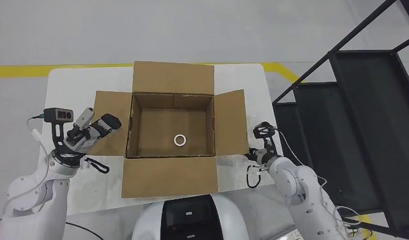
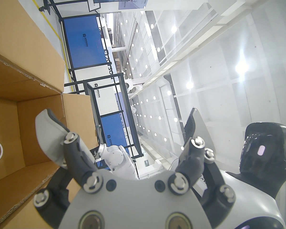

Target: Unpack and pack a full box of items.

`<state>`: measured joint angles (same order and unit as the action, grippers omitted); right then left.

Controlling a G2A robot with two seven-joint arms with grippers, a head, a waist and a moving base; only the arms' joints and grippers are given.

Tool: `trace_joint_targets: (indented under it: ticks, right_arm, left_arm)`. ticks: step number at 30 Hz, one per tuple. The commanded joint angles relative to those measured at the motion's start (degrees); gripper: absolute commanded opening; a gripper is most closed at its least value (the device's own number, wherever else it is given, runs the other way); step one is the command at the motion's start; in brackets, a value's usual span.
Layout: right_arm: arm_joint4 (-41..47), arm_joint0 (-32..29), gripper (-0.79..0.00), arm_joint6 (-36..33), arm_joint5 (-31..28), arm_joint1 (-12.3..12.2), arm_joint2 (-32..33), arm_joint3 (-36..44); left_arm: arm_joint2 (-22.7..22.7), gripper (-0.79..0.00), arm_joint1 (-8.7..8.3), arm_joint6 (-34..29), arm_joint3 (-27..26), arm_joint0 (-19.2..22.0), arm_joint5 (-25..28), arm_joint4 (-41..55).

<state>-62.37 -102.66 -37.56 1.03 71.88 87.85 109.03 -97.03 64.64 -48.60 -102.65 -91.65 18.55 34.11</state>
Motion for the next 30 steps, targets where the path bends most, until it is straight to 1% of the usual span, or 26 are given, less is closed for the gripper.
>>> trace_joint_targets:
  ticks: [1, 4, 5, 8, 10, 14, 17, 20, 22, 26, 30]
  right_arm:
    - [0.60, -2.49, 0.000, 2.21, -0.05, -0.09, 1.70, 3.36]
    - [-0.33, -6.48, 0.000, 5.04, 1.01, -0.24, 4.33, 8.34]
    - [-1.35, -7.69, 0.000, 5.51, 2.25, -0.25, 5.04, 9.90]
    - [-3.04, -10.01, 0.000, 9.83, 5.43, -0.10, 6.13, 14.11]
    - [-4.31, -10.77, 0.000, 12.78, 5.98, -0.02, 5.99, 16.40]
    - [-8.96, -10.53, 0.000, 18.38, 5.23, -0.02, 5.23, 20.01]
    - [-12.03, -9.72, 0.000, 18.75, 4.95, -0.02, 3.67, 21.94]
    - [-15.11, -6.81, 0.000, 17.01, 1.99, -0.12, 0.59, 23.87]
    - [-17.72, -3.73, 0.000, 14.61, -1.24, -0.23, -2.42, 24.66]
    - [-21.35, 4.50, 0.000, 8.13, -6.64, -0.16, -9.67, 24.42]
    - [-22.80, 13.91, 0.000, 0.72, -11.31, 0.40, -18.26, 20.95]
  left_arm:
    - [0.00, 0.000, 0.00, 0.00, 0.00, 0.00, 0.00, 0.00]
    - [0.00, 0.000, 0.00, 0.00, 0.00, 0.00, 0.00, 0.00]
    - [0.00, 0.000, 0.00, 0.00, 0.00, 0.00, 0.00, 0.00]
    - [0.00, 0.000, 0.00, 0.00, 0.00, 0.00, 0.00, 0.00]
    - [0.00, 0.000, 0.00, 0.00, 0.00, 0.00, 0.00, 0.00]
    - [0.00, 0.000, 0.00, 0.00, 0.00, 0.00, 0.00, 0.00]
    - [0.00, 0.000, 0.00, 0.00, 0.00, 0.00, 0.00, 0.00]
    - [0.00, 0.000, 0.00, 0.00, 0.00, 0.00, 0.00, 0.00]
    - [0.00, 0.000, 0.00, 0.00, 0.00, 0.00, 0.00, 0.00]
    - [0.00, 0.000, 0.00, 0.00, 0.00, 0.00, 0.00, 0.00]
    - [0.00, 0.000, 0.00, 0.00, 0.00, 0.00, 0.00, 0.00]
